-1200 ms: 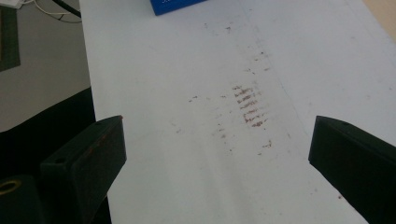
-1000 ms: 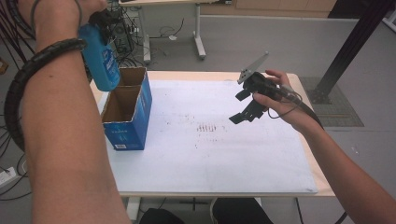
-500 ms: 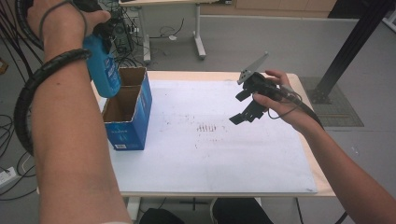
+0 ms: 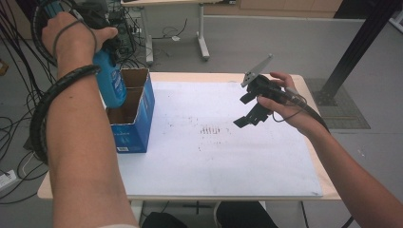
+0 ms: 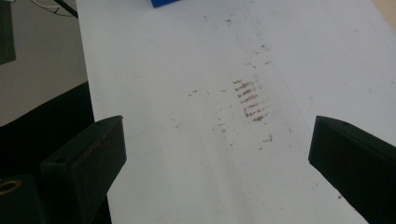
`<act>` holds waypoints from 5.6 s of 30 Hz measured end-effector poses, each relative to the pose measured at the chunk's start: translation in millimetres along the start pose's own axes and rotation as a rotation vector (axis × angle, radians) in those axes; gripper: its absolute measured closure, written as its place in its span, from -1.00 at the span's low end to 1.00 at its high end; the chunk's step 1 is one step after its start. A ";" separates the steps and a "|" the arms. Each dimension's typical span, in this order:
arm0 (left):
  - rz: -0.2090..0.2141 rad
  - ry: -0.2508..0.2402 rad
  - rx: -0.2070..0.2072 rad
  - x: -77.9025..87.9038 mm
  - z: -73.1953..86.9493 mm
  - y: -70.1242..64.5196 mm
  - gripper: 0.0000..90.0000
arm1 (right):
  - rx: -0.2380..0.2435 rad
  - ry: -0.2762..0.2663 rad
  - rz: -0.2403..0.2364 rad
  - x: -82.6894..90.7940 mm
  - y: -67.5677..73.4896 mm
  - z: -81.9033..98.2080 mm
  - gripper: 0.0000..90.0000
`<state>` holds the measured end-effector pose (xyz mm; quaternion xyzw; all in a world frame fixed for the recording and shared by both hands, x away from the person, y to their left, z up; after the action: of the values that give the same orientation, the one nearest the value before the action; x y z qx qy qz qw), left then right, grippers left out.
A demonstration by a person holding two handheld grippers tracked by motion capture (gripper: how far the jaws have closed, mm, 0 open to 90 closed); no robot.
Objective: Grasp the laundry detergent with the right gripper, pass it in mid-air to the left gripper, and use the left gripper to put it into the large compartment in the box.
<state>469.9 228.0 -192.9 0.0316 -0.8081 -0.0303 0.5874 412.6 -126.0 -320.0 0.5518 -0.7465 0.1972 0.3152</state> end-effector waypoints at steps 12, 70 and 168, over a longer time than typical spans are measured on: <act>0.012 0.006 0.000 -23.1 7.2 -2.1 -0.16 | 0.000 0.005 0.003 -2.5 0.0 1.5 -0.91; 0.039 0.042 -0.019 -120.0 37.8 -16.3 -0.16 | -0.054 0.004 -0.004 -5.6 -4.2 17.4 -0.90; 0.047 0.071 0.002 -174.2 59.4 -13.3 -0.19 | -0.100 0.001 0.029 4.1 -17.6 32.2 -0.90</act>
<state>467.3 230.6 -377.5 0.0141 -0.7874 -0.0144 0.6161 420.4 -155.1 -341.4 0.5246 -0.7630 0.1647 0.3399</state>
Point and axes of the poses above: each handheld gripper's, and its own axes: x roughly backward along the jaws, z roughly out of its underside, y roughly to its left, the point moved 10 cm from there along -x, roughly forward along the jaws, and after that the axes turned 11 degrees about -y, right-handed, at the moved point
